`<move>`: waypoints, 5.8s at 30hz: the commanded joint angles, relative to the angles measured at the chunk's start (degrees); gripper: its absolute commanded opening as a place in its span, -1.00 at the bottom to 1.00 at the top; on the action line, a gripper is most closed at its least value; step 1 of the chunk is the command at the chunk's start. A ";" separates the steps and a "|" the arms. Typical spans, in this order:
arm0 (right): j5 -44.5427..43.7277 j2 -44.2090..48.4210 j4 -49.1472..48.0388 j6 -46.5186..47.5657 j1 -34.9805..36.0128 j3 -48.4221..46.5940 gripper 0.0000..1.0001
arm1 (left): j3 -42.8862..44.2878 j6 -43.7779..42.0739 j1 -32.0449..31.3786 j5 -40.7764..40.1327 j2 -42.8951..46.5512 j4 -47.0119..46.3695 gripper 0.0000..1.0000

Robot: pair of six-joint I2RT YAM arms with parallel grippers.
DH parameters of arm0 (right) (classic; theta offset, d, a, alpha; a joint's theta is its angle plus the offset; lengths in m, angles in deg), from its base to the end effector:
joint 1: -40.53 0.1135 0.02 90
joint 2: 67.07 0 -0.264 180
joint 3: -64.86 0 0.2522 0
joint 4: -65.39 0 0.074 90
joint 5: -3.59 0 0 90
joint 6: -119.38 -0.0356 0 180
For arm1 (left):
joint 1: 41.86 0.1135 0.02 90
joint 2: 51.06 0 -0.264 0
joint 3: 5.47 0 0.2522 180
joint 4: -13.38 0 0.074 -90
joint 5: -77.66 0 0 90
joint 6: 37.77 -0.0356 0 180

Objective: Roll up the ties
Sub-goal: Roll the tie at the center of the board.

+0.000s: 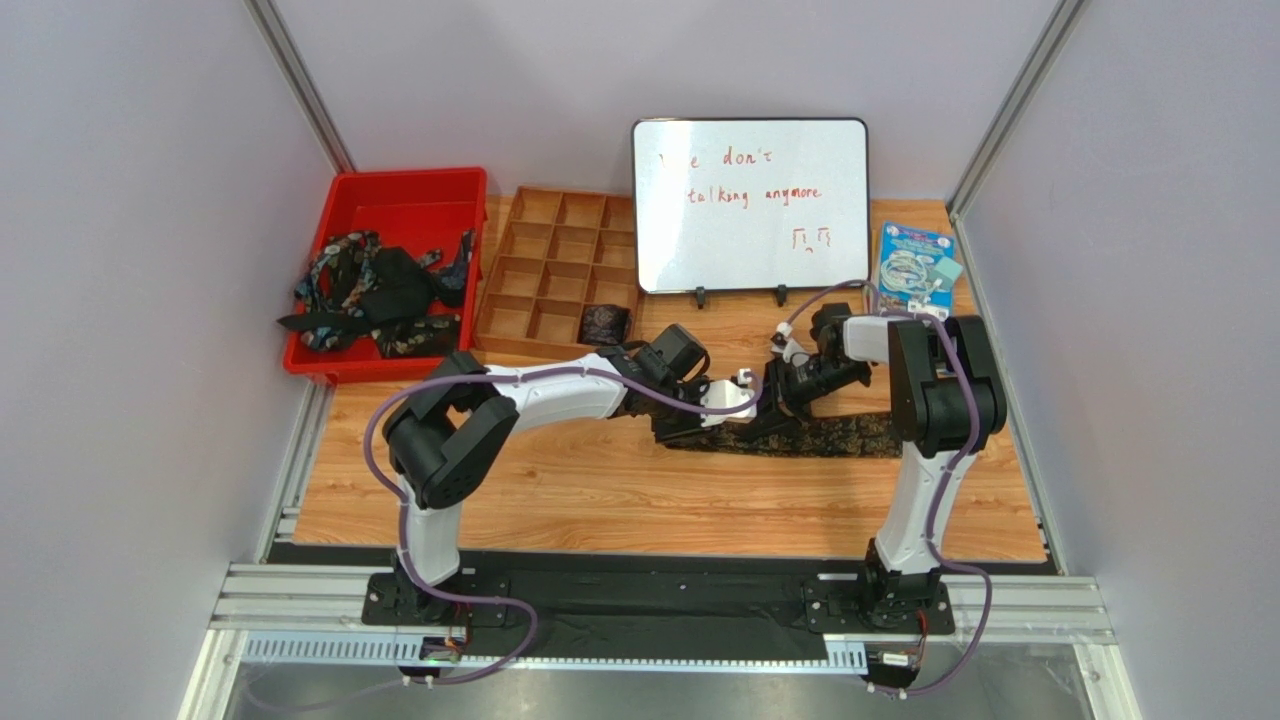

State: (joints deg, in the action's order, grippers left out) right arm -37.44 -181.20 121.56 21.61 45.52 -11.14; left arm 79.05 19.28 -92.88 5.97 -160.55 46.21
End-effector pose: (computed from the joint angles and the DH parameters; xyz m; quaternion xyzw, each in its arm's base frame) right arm 0.3155 0.0545 0.1016 -0.0376 -0.9088 -0.4078 0.0800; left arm 0.2392 -0.3134 0.1647 0.6673 0.6756 -0.1940 0.2464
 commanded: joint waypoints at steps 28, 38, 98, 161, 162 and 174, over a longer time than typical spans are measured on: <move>7.63 2.61 -17.54 -17.10 12.32 2.65 -0.25 | 0.96 4.91 0.84 0.06 -3.97 7.21 -0.52; 0.34 -6.54 -12.36 -12.80 10.30 1.60 -0.81 | -2.03 6.40 2.33 4.09 1.63 4.23 0.00; 8.33 3.91 -10.50 -14.18 10.30 0.09 -0.26 | -6.43 5.88 0.93 2.61 0.07 -4.13 -0.49; 14.93 -6.29 7.92 6.71 2.31 -5.69 -0.42 | -15.84 11.15 2.07 6.84 3.06 -24.55 -0.61; 14.93 -5.50 9.25 7.59 2.21 -6.92 -0.38 | -14.96 10.72 1.81 5.96 2.71 -22.87 -0.63; 12.64 2.33 8.39 3.47 2.91 -5.53 -0.12 | -7.92 5.62 -1.45 1.12 -0.28 -8.88 -0.67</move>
State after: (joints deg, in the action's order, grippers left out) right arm -23.98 -181.68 131.71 27.71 47.47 -17.19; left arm 69.83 28.24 -93.76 9.09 -158.98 28.95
